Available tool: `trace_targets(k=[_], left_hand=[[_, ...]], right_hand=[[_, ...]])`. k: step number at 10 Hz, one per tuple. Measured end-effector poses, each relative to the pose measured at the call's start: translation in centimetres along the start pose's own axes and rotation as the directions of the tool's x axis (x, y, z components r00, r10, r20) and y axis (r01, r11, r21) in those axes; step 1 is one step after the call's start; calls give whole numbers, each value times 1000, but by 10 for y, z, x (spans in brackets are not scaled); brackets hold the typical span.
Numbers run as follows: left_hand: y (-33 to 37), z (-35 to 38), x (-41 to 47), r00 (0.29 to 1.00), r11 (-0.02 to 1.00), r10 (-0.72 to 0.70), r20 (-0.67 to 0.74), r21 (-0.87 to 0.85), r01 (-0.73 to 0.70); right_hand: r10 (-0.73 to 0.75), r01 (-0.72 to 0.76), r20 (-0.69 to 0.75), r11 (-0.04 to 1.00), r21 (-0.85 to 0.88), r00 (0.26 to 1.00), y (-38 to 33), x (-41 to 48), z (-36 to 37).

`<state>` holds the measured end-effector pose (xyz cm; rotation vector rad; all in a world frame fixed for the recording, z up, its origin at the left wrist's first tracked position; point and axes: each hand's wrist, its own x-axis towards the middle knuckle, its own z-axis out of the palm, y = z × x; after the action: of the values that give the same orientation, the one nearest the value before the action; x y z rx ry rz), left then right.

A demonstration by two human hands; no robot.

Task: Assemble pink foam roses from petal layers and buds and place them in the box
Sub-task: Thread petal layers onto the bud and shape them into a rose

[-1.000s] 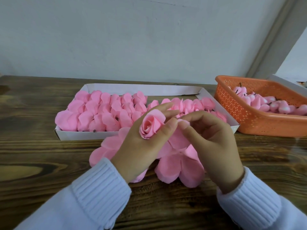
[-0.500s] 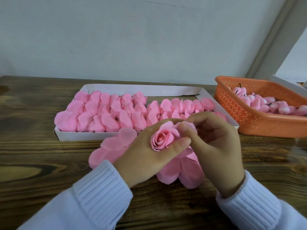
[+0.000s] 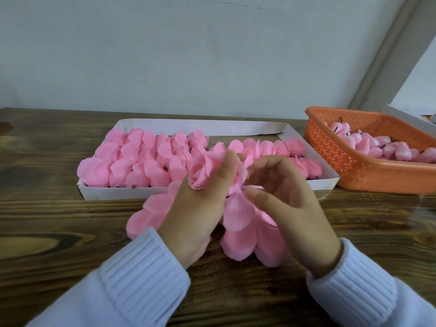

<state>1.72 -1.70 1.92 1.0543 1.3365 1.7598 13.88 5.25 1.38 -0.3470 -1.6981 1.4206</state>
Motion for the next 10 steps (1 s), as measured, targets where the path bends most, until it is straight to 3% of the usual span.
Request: trace_targets(k=[1, 3, 4, 6, 7, 9, 10], left_hand=[[0, 1, -2, 999, 999, -34, 16, 5, 34], [1, 5, -8, 991, 991, -129, 45, -13, 130], [4, 4, -9, 984, 989, -149, 98, 4, 150], [12, -2, -5, 906, 988, -78, 417, -91, 127], [17, -5, -8, 828, 998, -56, 557, 6, 64], [20, -5, -12, 849, 999, 35, 527, -15, -32], [23, 1, -14, 876, 998, 70, 478, -33, -61]], right_hand=[[33, -35, 93, 999, 24, 995, 2, -1, 1], [44, -49, 106, 998, 43, 993, 1, 0, 2], [84, -107, 143, 981, 161, 986, 1, 1, 3], [220, -294, 246, 900, 323, 944, -3, 4, -3], [245, -351, 328, 880, 320, 912, -7, 5, -7], [243, -316, 300, 923, 222, 922, 0, 3, -6], [230, -315, 307, 911, 265, 924, -2, 4, -4]])
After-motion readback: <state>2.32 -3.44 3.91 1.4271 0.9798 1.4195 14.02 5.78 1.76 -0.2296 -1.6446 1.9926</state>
